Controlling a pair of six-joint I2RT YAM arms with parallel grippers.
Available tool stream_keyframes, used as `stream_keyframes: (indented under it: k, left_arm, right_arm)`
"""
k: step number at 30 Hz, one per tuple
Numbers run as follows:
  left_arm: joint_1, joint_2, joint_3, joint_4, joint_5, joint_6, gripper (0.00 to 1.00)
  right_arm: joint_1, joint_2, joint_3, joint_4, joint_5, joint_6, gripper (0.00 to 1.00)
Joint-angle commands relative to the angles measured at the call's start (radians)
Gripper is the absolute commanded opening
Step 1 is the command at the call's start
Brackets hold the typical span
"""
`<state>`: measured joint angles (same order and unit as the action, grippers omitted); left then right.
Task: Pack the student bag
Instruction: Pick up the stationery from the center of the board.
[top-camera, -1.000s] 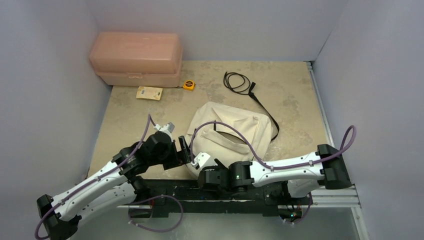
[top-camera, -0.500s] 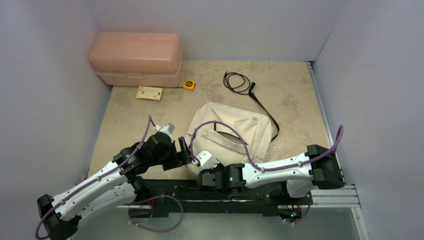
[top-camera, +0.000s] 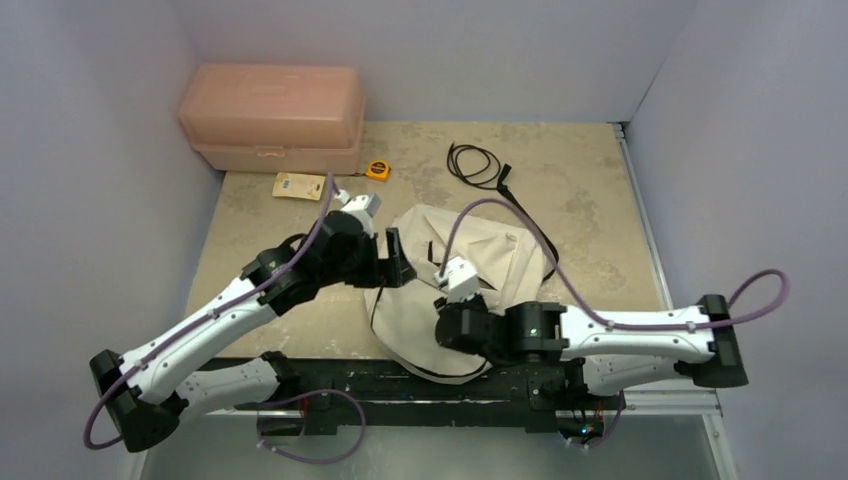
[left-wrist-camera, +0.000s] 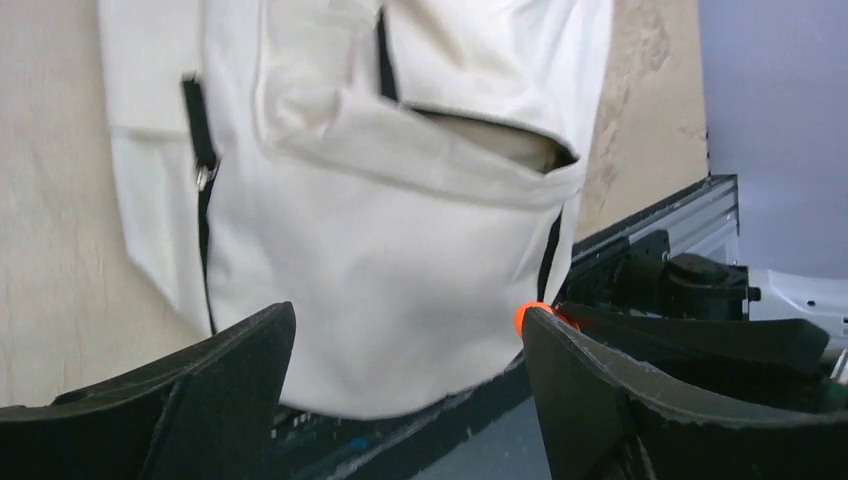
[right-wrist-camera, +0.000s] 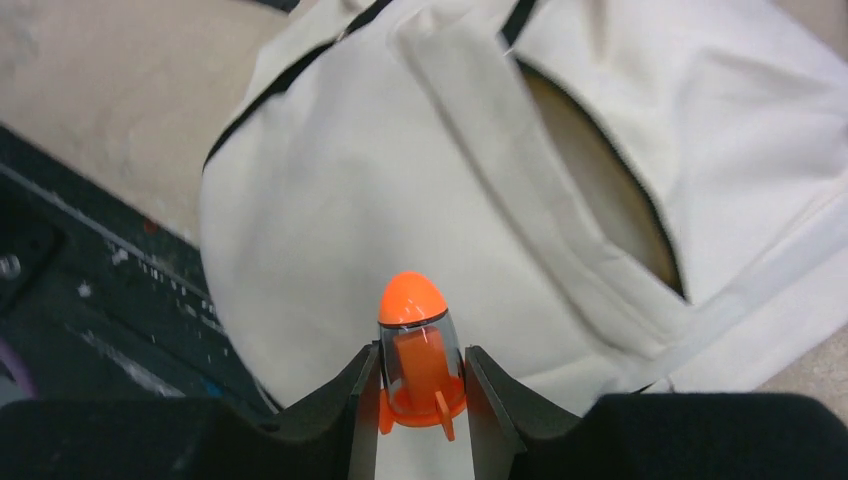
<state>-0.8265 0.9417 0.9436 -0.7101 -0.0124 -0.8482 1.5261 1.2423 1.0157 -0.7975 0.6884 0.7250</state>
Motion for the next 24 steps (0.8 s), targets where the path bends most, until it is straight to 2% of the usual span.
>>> stream_keyframes:
  k: [1,6,12,16,20,24]
  left_arm:
    - [0.003,0.194,0.207,0.134,-0.018,0.302,0.83]
    - [-0.016,0.374,0.304,0.310,0.075,0.553,0.82]
    - [-0.041,0.466,0.353,0.395,0.167,0.723,0.79]
    - [-0.078,0.482,0.310,0.441,0.135,0.869,0.77]
    - [-0.088,0.479,0.236,0.505,0.120,1.002,0.82]
    - [-0.089,0.520,0.220,0.489,0.176,1.066,0.83]
  right_arm:
    - [-0.158,-0.174,-0.065,0.071,-0.003,-0.019,0.18]
    - [-0.310,-0.294,-0.090,0.076,-0.022,-0.065,0.20]
    - [-0.440,-0.340,-0.106,0.114,-0.082,-0.103,0.21]
    - [-0.483,-0.352,-0.112,0.132,-0.121,-0.129,0.20]
    - [-0.520,-0.368,-0.128,0.162,-0.172,-0.152,0.20]
    - [-0.539,-0.379,-0.137,0.187,-0.204,-0.150,0.20]
